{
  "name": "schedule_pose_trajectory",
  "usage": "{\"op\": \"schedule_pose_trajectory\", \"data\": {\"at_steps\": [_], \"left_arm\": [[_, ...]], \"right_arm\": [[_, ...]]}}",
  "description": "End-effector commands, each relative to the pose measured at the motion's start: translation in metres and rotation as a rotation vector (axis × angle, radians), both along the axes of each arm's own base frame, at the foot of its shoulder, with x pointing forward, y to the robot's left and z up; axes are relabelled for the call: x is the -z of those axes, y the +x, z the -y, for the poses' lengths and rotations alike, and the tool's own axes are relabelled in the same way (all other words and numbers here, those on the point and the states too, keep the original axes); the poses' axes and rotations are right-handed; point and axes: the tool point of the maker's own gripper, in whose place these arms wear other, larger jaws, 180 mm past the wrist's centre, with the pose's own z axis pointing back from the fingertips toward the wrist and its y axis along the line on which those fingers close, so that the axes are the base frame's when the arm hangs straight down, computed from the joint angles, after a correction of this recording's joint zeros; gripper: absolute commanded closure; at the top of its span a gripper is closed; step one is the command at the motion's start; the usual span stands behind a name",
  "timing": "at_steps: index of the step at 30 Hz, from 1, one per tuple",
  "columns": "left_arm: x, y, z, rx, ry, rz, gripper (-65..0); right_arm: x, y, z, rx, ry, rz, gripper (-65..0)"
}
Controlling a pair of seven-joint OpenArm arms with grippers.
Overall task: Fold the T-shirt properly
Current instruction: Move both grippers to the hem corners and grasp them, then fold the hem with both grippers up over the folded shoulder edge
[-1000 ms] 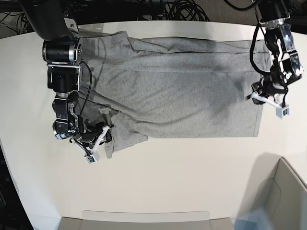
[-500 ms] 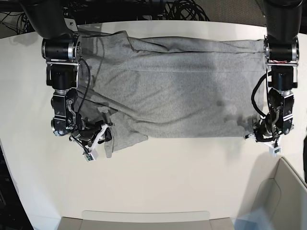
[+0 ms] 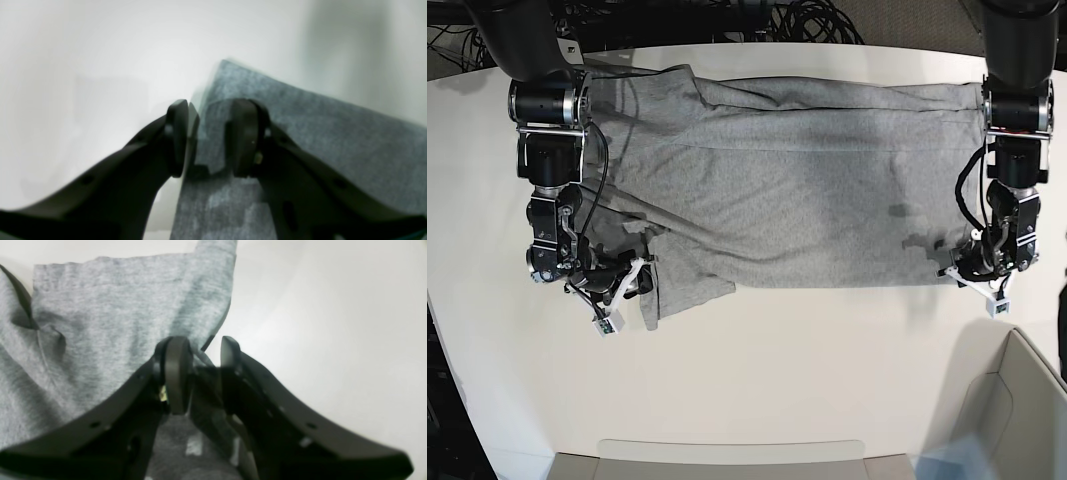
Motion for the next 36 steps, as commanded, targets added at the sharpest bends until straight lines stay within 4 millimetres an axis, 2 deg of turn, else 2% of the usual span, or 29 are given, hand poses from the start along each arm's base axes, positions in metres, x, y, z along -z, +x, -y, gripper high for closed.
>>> {"op": "schedule_pose_trajectory", "data": {"at_steps": [1, 4, 6, 7, 9, 10, 13, 16, 19, 23, 31, 36], "left_arm": [[-0.006, 0.003, 0.0, 0.017, -0.012, 0.01, -22.7], [-0.001, -0.003, 0.01, 0.066, -0.027, -0.01, -21.2], [0.0, -0.005, 0.02, 0.115, -0.029, 0.002, -15.9], [0.0, -0.006, 0.021, 0.118, -0.028, 0.007, -12.5], [0.001, -0.008, 0.02, 0.112, -0.025, 0.016, -2.4], [0.0, -0.005, 0.02, 0.112, -0.022, 0.034, 0.0], [-0.001, -0.002, 0.018, 0.11, -0.004, 0.086, 0.0], [-0.01, 0.008, 0.013, 0.094, 0.005, 0.158, 0.0], [-0.024, 0.015, 0.001, 0.027, -0.018, 0.226, 0.0], [-0.047, 0.028, 0.003, -0.009, -0.054, 0.321, 0.0], [-0.059, 0.016, 0.016, 0.059, -0.026, 0.373, 0.0], [-0.054, 0.003, 0.026, 0.098, -0.032, 0.317, 0.0]], "right_arm": [[0.015, -0.016, 0.014, -0.018, -0.096, -0.093, -17.3], [0.015, -0.016, 0.013, -0.019, -0.095, -0.093, -17.3], [0.015, -0.016, 0.013, -0.019, -0.095, -0.093, -15.8], [0.015, -0.016, 0.013, -0.019, -0.095, -0.093, -13.5], [0.014, -0.014, 0.013, -0.019, -0.093, -0.088, -4.1], [0.012, -0.012, 0.013, -0.018, -0.093, -0.083, 0.0], [0.006, -0.005, 0.011, -0.015, -0.079, -0.045, 0.0], [-0.01, 0.01, 0.007, -0.012, -0.058, 0.043, 0.0], [-0.031, 0.023, 0.005, -0.019, -0.062, 0.122, 0.0], [-0.056, 0.035, 0.004, -0.028, -0.074, 0.199, 0.0], [-0.093, 0.045, 0.007, -0.035, -0.112, 0.288, 0.0], [-0.109, 0.037, 0.008, -0.049, -0.157, 0.321, 0.0]]}}
